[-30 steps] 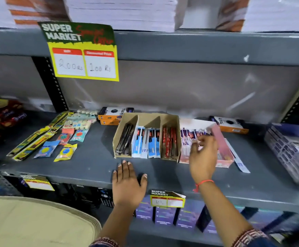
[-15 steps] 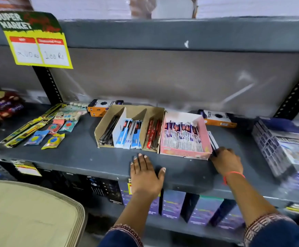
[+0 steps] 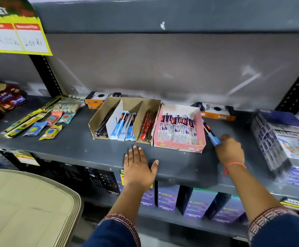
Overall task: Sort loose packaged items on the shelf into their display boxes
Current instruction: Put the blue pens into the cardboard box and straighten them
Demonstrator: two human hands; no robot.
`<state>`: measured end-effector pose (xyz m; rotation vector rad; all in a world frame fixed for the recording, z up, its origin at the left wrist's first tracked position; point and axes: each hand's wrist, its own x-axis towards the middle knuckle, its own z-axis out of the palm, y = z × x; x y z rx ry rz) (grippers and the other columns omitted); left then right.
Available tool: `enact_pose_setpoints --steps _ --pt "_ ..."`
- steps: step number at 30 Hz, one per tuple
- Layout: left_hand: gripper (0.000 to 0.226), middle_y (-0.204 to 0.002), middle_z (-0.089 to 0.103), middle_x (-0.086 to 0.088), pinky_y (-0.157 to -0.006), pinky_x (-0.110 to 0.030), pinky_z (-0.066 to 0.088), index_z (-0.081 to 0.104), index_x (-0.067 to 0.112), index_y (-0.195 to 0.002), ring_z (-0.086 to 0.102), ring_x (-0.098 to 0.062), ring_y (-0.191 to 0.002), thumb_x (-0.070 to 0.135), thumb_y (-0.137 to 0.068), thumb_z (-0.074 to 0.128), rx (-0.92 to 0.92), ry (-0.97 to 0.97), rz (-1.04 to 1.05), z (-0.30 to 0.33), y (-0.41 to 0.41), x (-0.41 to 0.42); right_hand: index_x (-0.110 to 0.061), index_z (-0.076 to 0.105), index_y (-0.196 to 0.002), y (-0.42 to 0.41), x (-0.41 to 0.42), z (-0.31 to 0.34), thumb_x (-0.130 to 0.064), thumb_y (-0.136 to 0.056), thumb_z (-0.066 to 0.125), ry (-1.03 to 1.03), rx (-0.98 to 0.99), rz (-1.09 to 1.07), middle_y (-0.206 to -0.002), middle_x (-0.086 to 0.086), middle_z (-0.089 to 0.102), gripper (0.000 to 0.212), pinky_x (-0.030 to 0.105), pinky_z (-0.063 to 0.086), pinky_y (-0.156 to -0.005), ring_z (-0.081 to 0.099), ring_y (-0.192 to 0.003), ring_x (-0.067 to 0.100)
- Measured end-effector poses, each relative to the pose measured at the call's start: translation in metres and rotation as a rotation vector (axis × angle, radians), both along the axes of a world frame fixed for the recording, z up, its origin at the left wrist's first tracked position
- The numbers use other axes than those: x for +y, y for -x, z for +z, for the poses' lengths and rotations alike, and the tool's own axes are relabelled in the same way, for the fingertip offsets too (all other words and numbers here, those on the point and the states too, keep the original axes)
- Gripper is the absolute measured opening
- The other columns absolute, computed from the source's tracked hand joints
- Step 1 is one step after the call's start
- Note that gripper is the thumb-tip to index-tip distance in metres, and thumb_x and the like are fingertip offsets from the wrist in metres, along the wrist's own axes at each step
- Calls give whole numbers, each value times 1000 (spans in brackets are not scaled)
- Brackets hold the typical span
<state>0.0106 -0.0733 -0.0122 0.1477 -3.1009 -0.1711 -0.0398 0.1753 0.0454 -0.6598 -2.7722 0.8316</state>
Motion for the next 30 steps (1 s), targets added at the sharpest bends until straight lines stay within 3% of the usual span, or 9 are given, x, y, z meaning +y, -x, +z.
enact_pose_setpoints --steps 2,5,7,9,11,17,30 --pt "78 -156 2 -18 -115 -40 -4 -2 2 -145 -1 -30 -143 57 -93 16 1 6 6 -1 1 1 -7 64 -112 0 5 10 -2 -81 50 319 116 -152 -115 27 64 34 36 45 -82 58 -105 41" --pt "78 -156 2 -18 -115 -40 -3 -1 2 -146 0 -30 -143 57 -93 16 4 14 5 -1 0 1 0 65 -110 -2 1 25 4 -82 50 660 256 -132 -108 23 68 32 28 42 -70 60 -85 26" --pt "78 -156 3 -18 -116 -40 -2 0 2 -146 1 -29 -143 57 -93 17 4 14 4 -1 0 1 7 63 -106 -13 -11 35 10 -84 46 917 309 -39 -85 18 70 29 22 43 -57 56 -64 17" --pt "78 -156 3 -18 -116 -40 -1 0 2 -146 2 -29 -143 57 -93 16 2 19 3 0 1 0 1 65 -96 -25 -22 39 12 -84 46 1078 301 32 -55 -1 70 26 16 45 -45 57 -45 7" --pt "78 -156 4 -18 -116 -40 -1 0 2 -146 2 -29 -143 58 -93 15 -4 26 3 0 1 -1 -7 66 -81 -34 -33 40 11 -83 48 1179 241 86 -44 -6 67 26 16 45 -43 57 -40 7" --pt "79 -156 4 -18 -116 -40 -1 -1 2 -145 2 -29 -143 58 -93 13 -14 37 1 0 1 -1 -13 63 -74 -50 -53 37 10 -83 52 1320 109 158 -45 -7 68 27 11 50 -42 59 -38 2" --pt "79 -157 -3 -15 -115 -37 -4 -4 4 -146 -5 -26 -143 59 -93 17 -52 -39 -12 3 2 -5 -13 64 -71 -50 -75 33 8 -84 54 1293 63 216 -44 -7 67 27 12 49 -40 59 -36 1"
